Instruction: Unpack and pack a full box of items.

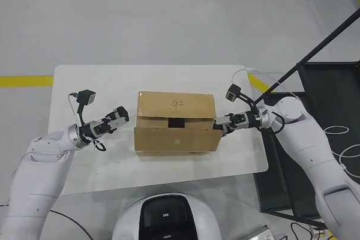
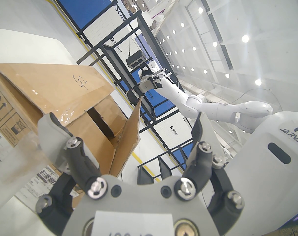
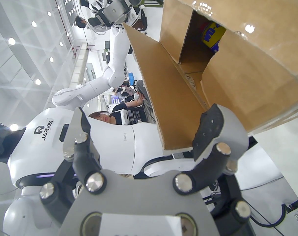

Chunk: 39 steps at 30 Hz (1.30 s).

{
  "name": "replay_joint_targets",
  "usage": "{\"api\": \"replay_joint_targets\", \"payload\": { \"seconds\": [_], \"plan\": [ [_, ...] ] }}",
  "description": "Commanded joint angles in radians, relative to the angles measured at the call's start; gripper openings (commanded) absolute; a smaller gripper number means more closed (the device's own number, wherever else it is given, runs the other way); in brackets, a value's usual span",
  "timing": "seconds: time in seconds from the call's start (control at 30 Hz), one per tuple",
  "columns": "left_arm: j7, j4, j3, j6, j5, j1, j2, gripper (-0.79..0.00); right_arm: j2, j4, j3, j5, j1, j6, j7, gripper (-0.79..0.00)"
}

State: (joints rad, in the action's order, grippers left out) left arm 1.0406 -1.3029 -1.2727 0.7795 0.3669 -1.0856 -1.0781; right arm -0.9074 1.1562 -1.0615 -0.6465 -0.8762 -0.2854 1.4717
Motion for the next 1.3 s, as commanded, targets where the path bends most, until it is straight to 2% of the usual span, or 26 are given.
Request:
{"api": "replay_joint_targets", "payload": {
  "seconds": [0.0,0.17,0.3,0.47,0.83,1.03,1.27],
  "plan": [
    [0.0,0.0,0.0,0.0,0.0,0.0,0.0,0.0,0.0,0.01,-0.011,-0.013,-0.007,-0.009,-0.02,0.0],
    [0.0,0.0,0.0,0.0,0.0,0.0,0.0,0.0,-0.004,0.017,-0.018,-0.04,-0.012,-0.022,-0.017,0.0],
    [0.0,0.0,0.0,0.0,0.0,0.0,0.0,0.0,-0.014,0.022,0.011,-0.073,-0.007,-0.001,0.061,0.0],
    [0.0,0.0,0.0,0.0,0.0,0.0,0.0,0.0,-0.014,0.039,0.058,-0.062,-0.006,0.018,0.064,0.0],
    [0.0,0.0,0.0,0.0,0.0,0.0,0.0,0.0,0.044,0.174,0.138,-0.018,-0.069,0.032,0.064,0.0],
    [0.0,0.0,0.0,0.0,0.0,0.0,0.0,0.0,0.068,0.241,0.137,0.003,-0.121,0.001,0.064,0.0],
    [0.0,0.0,0.0,0.0,0.0,0.0,0.0,0.0,0.075,0.321,0.126,0.086,-0.195,-0.06,-0.017,0.0]
  ]
}}
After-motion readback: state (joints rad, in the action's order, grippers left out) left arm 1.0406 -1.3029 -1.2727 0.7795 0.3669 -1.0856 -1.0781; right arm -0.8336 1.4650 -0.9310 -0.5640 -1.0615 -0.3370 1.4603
